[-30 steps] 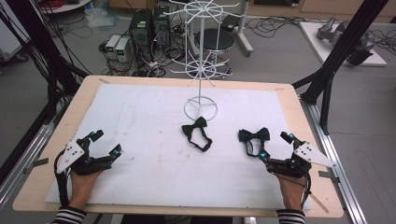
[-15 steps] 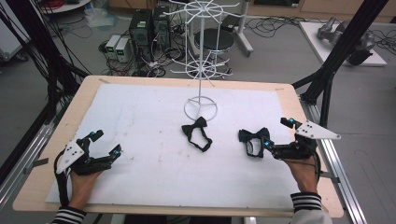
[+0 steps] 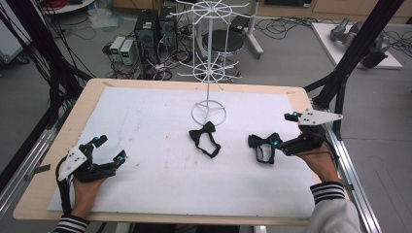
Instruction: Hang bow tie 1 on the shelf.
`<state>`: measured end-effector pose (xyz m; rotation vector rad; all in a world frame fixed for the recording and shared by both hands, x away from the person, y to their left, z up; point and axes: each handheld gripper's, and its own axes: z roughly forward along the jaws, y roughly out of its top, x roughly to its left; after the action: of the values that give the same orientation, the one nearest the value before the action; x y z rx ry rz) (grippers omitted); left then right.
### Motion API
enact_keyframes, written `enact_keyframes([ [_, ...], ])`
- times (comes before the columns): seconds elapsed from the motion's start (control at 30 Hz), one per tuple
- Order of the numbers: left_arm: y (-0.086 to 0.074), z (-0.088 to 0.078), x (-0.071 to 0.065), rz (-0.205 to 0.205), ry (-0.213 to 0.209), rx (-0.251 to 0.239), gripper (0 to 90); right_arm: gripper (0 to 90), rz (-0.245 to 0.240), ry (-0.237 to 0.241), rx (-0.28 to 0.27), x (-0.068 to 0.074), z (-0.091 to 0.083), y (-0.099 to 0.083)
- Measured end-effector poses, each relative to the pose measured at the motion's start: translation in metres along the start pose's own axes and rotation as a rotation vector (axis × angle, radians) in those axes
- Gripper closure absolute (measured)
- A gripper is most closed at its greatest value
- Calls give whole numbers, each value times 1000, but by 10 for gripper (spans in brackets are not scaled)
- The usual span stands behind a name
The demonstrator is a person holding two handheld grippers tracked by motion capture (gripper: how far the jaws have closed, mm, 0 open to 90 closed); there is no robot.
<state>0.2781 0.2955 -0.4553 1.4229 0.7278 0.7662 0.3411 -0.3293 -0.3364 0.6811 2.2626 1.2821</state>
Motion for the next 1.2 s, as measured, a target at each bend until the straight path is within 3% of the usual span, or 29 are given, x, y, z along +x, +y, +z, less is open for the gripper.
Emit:
enact_keyframes([
  [0.1,0,0,0,0,0,0,112,12,-11,14,19,-3,1,3],
  [0.23,0,0,1,1,-1,0,112,12,-45,47,97,-9,6,9],
  [0.4,0,0,1,1,-2,1,112,12,-68,92,130,-18,14,15],
  [0.63,0,0,0,2,-3,0,112,12,-124,141,221,-31,26,23],
  [0.77,0,0,0,3,-2,0,112,12,-165,160,253,-33,32,25],
  [0.83,0,0,0,3,-3,-1,112,12,-193,171,297,-34,37,26],
  [1.2,0,0,0,4,-1,-2,112,19,-253,232,378,-39,55,30],
])
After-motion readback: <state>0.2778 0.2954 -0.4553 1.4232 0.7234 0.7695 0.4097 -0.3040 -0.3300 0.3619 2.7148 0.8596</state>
